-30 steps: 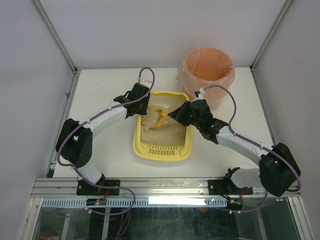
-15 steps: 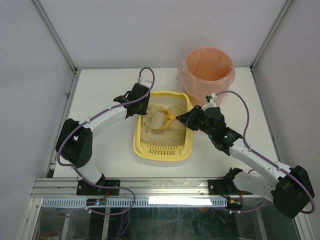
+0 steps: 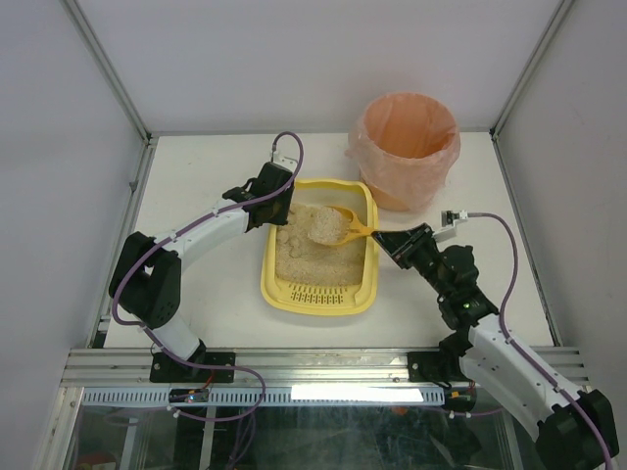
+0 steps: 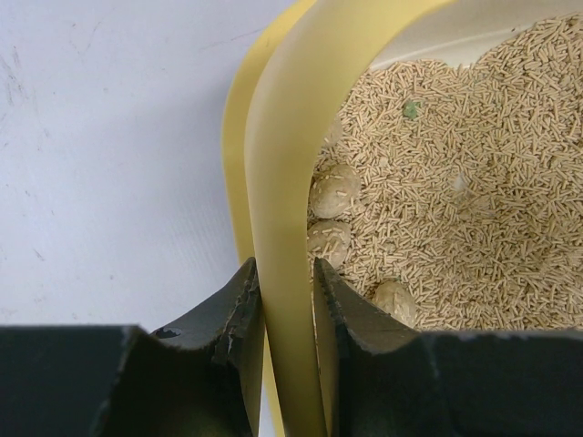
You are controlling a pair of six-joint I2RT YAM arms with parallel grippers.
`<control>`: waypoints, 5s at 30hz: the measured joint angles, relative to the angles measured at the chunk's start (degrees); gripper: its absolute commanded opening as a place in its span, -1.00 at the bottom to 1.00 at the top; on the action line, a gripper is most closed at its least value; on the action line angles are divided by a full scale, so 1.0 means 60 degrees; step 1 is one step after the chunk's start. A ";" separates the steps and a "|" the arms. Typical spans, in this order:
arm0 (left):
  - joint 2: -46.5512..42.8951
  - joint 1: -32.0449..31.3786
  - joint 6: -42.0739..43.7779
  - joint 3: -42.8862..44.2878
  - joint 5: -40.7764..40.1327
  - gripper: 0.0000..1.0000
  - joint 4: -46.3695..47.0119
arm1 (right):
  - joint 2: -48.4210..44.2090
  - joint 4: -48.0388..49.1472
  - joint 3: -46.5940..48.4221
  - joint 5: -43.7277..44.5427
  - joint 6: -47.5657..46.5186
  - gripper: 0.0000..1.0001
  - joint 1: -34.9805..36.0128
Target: Clean the litter box
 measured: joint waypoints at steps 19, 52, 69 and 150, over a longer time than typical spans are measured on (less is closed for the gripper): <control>0.0000 0.0000 0.0000 0.0011 0.0000 -1.00 -0.0015 | 0.0597 0.1829 -0.0889 -0.1606 0.1858 -1.00 -0.1322; 0.0022 0.0000 0.0000 0.0047 -0.0004 -1.00 -0.0062 | 0.3544 -0.6178 0.5067 0.4601 -0.1814 -1.00 0.3931; 0.0022 0.0000 0.0000 0.0047 -0.0004 -1.00 -0.0062 | 0.6135 -0.5723 0.6124 0.5377 -0.2259 -1.00 0.4375; -0.1450 0.0186 -0.0827 -0.0102 0.0772 0.15 -0.0521 | 0.0331 0.1730 -0.1184 -0.1198 0.1439 -1.00 -0.0608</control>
